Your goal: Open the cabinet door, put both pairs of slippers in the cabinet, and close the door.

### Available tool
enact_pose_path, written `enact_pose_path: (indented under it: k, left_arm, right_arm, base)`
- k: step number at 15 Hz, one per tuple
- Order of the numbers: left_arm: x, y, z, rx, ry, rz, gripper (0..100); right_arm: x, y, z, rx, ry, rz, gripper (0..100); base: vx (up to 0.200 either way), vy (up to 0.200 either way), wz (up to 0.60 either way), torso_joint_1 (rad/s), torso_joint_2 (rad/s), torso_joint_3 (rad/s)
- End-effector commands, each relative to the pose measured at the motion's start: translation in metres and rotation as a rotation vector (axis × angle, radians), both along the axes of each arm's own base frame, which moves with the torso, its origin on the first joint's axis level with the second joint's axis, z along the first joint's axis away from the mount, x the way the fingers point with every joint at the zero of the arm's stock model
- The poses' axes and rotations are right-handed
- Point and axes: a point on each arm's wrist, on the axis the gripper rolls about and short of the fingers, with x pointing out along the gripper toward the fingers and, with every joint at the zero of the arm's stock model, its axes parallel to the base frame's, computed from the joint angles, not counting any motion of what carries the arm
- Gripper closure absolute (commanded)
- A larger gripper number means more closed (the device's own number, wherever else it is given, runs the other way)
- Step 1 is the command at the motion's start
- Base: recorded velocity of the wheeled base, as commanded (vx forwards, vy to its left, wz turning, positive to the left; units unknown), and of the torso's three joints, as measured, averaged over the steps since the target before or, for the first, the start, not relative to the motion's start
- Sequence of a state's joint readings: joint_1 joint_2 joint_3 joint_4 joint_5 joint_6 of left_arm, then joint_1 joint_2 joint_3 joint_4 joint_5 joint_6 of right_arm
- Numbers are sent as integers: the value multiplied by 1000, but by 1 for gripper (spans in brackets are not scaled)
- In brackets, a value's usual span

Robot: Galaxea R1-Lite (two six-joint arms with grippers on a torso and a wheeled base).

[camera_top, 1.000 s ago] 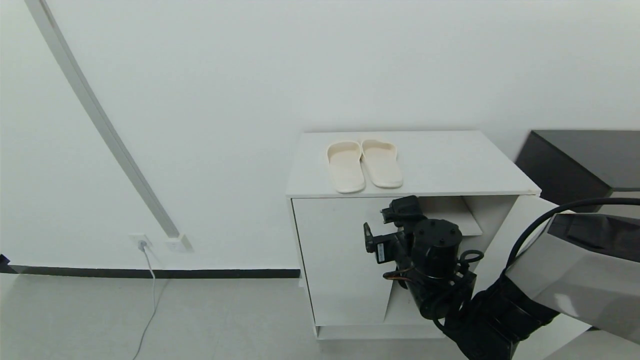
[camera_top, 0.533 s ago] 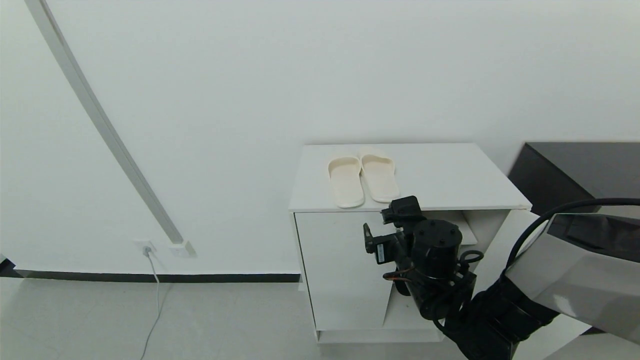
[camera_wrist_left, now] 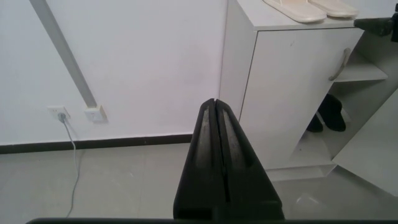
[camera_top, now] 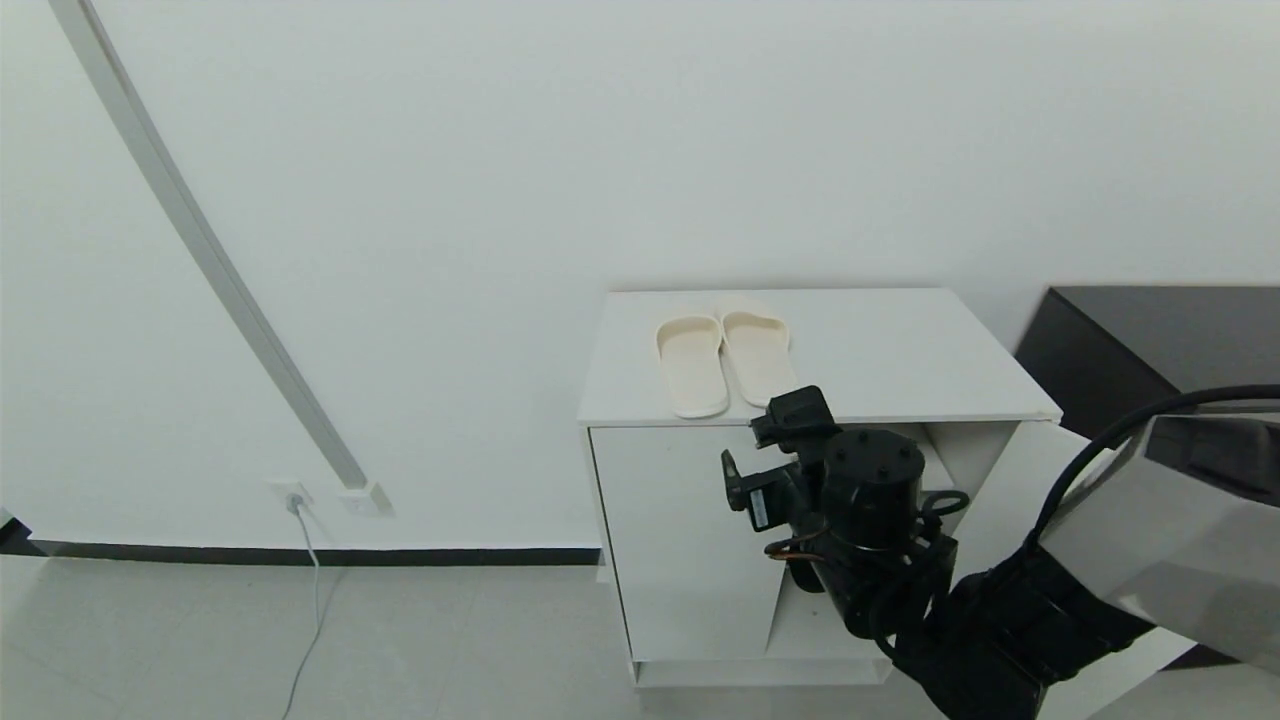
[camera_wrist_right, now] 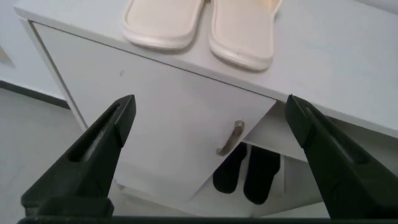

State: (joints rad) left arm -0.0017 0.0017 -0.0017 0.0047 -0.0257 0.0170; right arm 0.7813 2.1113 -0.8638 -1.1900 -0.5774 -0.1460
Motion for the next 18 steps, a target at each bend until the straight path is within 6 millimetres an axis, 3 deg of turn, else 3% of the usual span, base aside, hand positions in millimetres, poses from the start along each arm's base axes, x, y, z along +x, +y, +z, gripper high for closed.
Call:
enact_pose_path:
  k: [1,2,5,12,18]
  left_arm:
    - [0,0,0,0,0,0,100]
    - [0,0,0,1,0,0,100]
    - [0,0,0,-2,0,1,100]
    - [0,0,0,-2,0,1,100]
    - [0,0,0,-3,0,1,100]
  right_arm:
    - [-8,-1,44,82,-20,11,0]
    - [-8,-1,58,111,3,10,0]
    - [-5,7,70,166,92,7,0]
    - [-4,12,59,149,112,5,0]
    - [-1,14,48,131,129,0,0]
  base:
    - [0,0,0,0,0,0]
    - [0,0,0,0,0,0]
    - [0,0,0,0,0,0]
    - [0,0,0,0,0,0]
    - [200,0,0,6,2,4]
